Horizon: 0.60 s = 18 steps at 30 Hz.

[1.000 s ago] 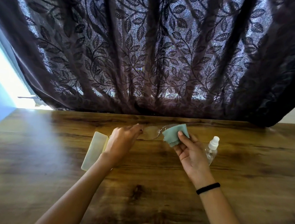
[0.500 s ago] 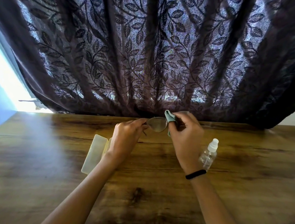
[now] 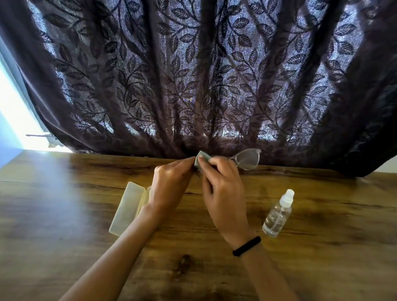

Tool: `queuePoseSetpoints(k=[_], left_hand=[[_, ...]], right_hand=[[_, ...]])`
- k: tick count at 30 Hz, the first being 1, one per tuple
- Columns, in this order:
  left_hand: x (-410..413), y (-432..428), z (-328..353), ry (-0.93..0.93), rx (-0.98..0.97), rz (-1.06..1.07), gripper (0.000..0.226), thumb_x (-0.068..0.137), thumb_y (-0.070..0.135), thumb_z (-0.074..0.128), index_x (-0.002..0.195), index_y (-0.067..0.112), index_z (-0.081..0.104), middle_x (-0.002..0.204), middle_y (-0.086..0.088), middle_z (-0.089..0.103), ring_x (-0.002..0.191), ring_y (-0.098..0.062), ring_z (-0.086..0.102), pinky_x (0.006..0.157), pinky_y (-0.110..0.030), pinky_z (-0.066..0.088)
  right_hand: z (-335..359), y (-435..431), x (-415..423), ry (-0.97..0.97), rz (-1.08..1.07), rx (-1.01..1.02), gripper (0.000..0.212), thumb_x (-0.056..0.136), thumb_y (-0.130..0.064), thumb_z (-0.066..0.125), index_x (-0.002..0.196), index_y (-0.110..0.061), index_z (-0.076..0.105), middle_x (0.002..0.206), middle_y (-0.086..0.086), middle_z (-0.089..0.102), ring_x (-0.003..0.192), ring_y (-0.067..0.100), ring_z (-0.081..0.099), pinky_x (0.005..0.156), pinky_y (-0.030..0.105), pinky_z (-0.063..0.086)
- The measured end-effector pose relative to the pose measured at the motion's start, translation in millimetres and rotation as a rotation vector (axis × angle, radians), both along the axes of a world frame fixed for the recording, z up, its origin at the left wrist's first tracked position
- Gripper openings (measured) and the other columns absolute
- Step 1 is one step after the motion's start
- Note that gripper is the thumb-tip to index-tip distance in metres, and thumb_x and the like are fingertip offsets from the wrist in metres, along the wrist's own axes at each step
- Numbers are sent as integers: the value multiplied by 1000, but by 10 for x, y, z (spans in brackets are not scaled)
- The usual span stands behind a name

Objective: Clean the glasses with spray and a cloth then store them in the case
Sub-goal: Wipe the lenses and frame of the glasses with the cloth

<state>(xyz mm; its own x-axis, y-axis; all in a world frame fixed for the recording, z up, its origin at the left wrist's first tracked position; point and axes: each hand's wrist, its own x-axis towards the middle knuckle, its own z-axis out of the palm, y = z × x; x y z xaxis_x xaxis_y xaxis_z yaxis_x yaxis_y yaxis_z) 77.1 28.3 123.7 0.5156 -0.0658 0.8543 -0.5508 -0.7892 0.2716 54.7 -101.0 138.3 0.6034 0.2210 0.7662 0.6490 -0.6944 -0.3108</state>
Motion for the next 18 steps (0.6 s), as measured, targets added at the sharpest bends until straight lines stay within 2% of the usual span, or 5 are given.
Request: queuePoseSetpoints(k=[5, 8, 13, 15, 18], left_hand=[[3, 34, 28, -21, -52, -1, 15, 81, 9, 61, 88, 3, 71, 79, -7, 74, 68, -13, 68, 52, -27, 50], [17, 57, 19, -12, -85, -3, 19, 72, -3, 68, 91, -2, 71, 83, -12, 73, 70, -20, 70, 62, -24, 52], [19, 57, 34, -26, -106, -8, 20, 72, -2, 68, 92, -2, 71, 84, -13, 73, 72, -19, 70, 65, -21, 53], [15, 31, 59, -38, -118, -13, 19, 72, -1, 68, 91, -3, 71, 83, -14, 73, 71, -18, 70, 64, -21, 53], [4, -11, 111, -41, -114, -2, 16, 75, 3, 66, 90, -2, 71, 80, -13, 73, 67, -19, 70, 53, -31, 55]], right_hand=[[-21, -77, -21, -33, 33, -83, 32, 84, -3, 61, 116, -2, 61, 96, 8, 61, 89, 22, 55, 72, 31, 53], [-49, -165, -7, -46, -1, -49, 32, 83, -3, 64, 115, -1, 63, 96, 8, 62, 87, 21, 56, 76, 24, 49], [-28, -276, 61, -47, -57, 114, 29, 84, -1, 61, 112, 1, 63, 91, 12, 61, 84, 23, 57, 81, 21, 44], [-25, -249, 47, -53, -46, 101, 29, 84, -1, 61, 113, 2, 63, 90, 11, 61, 84, 22, 56, 80, 20, 44], [-32, -152, -7, -61, -8, 0, 31, 86, -5, 60, 116, 1, 61, 93, 8, 61, 84, 19, 54, 77, 20, 44]])
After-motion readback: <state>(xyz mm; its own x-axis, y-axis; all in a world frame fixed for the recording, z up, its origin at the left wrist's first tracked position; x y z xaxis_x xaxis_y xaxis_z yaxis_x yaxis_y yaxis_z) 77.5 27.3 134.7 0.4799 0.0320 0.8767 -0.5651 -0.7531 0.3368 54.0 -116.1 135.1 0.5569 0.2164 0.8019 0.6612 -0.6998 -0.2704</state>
